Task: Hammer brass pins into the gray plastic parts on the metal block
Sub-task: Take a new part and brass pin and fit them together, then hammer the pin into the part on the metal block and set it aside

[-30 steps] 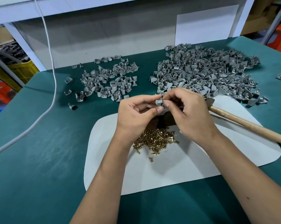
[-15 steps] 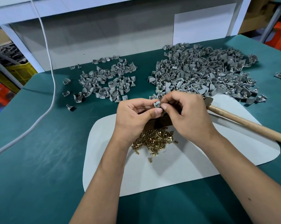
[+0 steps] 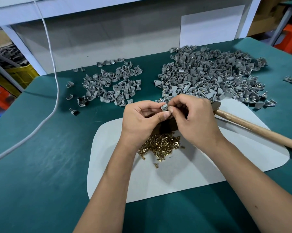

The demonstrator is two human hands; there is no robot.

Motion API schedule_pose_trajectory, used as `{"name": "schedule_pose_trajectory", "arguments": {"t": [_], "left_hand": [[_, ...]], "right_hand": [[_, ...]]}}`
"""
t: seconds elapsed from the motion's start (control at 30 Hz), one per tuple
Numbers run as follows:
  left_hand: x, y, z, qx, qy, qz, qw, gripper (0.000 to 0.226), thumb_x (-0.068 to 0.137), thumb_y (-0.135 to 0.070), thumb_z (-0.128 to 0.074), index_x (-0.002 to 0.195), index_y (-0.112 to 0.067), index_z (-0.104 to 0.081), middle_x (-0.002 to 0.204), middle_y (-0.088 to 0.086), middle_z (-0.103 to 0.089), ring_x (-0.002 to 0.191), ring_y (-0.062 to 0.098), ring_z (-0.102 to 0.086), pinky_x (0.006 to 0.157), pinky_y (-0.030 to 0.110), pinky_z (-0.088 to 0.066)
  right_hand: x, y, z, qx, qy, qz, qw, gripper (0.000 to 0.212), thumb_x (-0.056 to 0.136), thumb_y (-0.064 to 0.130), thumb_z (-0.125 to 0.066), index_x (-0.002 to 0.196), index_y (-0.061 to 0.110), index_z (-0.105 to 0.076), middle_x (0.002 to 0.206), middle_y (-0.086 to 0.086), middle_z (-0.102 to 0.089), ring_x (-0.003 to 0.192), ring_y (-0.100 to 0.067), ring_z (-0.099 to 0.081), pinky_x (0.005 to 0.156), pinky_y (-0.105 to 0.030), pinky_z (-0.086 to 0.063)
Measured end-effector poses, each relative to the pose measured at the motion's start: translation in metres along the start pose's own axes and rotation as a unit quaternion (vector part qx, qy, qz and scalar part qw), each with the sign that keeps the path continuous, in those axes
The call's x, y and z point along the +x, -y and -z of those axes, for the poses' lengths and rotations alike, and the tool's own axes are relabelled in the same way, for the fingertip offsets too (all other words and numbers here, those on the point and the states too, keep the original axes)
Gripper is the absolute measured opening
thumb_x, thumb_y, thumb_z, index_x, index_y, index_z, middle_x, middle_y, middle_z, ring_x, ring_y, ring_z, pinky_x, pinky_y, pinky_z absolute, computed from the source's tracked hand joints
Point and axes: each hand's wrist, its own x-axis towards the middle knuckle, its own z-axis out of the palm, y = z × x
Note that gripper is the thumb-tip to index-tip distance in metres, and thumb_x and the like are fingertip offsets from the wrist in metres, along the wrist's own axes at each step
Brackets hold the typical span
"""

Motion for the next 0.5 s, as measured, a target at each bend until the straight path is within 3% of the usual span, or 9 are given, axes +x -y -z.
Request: {"name": "schedule_pose_trajectory", "arguments": {"t": [0.1, 0.2, 0.3, 0.4, 0.5], "left_hand": [[0.0, -0.002, -0.001, 0.043, -0.006, -0.039, 0.998, 0.025, 0.079, -0.001, -0.083, 0.102, -0.01, -0.078, 0.097, 0.009, -0.08, 0.093, 0.024, -0.076, 0.09, 0.039, -0.06], [0.002, 0.001, -0.001, 0.103, -0.021, -0.083, 0.991, 0.02, 0.08, -0.003, -0.083, 0.099, -0.007, -0.08, 0.098, 0.008, -0.078, 0.097, 0.024, -0.075, 0.092, 0.046, -0.059], [0.002, 0.006, 0.002, 0.191, -0.034, -0.091, 0.977, 0.012, 0.077, -0.012, -0.088, 0.087, -0.014, -0.082, 0.096, -0.003, -0.078, 0.107, 0.016, -0.068, 0.1, 0.038, -0.052], [0.004, 0.008, 0.009, 0.249, -0.032, -0.048, 0.967, 0.013, 0.076, -0.014, -0.089, 0.087, -0.017, -0.083, 0.107, -0.007, -0.076, 0.119, 0.017, -0.06, 0.108, 0.037, -0.043], [0.005, 0.007, 0.016, 0.235, -0.016, -0.001, 0.972, 0.015, 0.078, -0.013, -0.088, 0.089, -0.022, -0.083, 0.116, -0.006, -0.073, 0.123, 0.017, -0.058, 0.108, 0.039, -0.045]], "right_hand": [[0.008, 0.0, 0.01, -0.027, 0.021, 0.014, 0.999, 0.008, 0.09, 0.004, -0.071, 0.093, 0.01, -0.075, 0.085, 0.002, -0.071, 0.078, -0.008, -0.061, 0.076, -0.012, -0.047], [0.014, 0.001, 0.018, -0.051, 0.045, 0.014, 0.998, 0.007, 0.09, 0.009, -0.072, 0.092, 0.014, -0.075, 0.084, 0.006, -0.071, 0.071, -0.003, -0.056, 0.074, -0.001, -0.039], [0.017, -0.007, 0.033, -0.073, 0.07, -0.033, 0.994, 0.005, 0.091, 0.019, -0.075, 0.095, 0.021, -0.074, 0.083, 0.013, -0.067, 0.077, 0.008, -0.058, 0.072, -0.001, -0.039], [0.021, -0.031, 0.064, -0.171, 0.088, -0.122, 0.974, 0.009, 0.09, 0.029, -0.076, 0.091, 0.025, -0.068, 0.081, 0.008, -0.067, 0.075, -0.007, -0.062, 0.07, -0.023, -0.046], [0.019, -0.051, 0.091, -0.292, 0.202, -0.217, 0.909, 0.026, 0.086, 0.041, -0.078, 0.074, 0.028, -0.059, 0.074, 0.003, -0.069, 0.07, -0.019, -0.062, 0.064, -0.032, -0.047]]}}
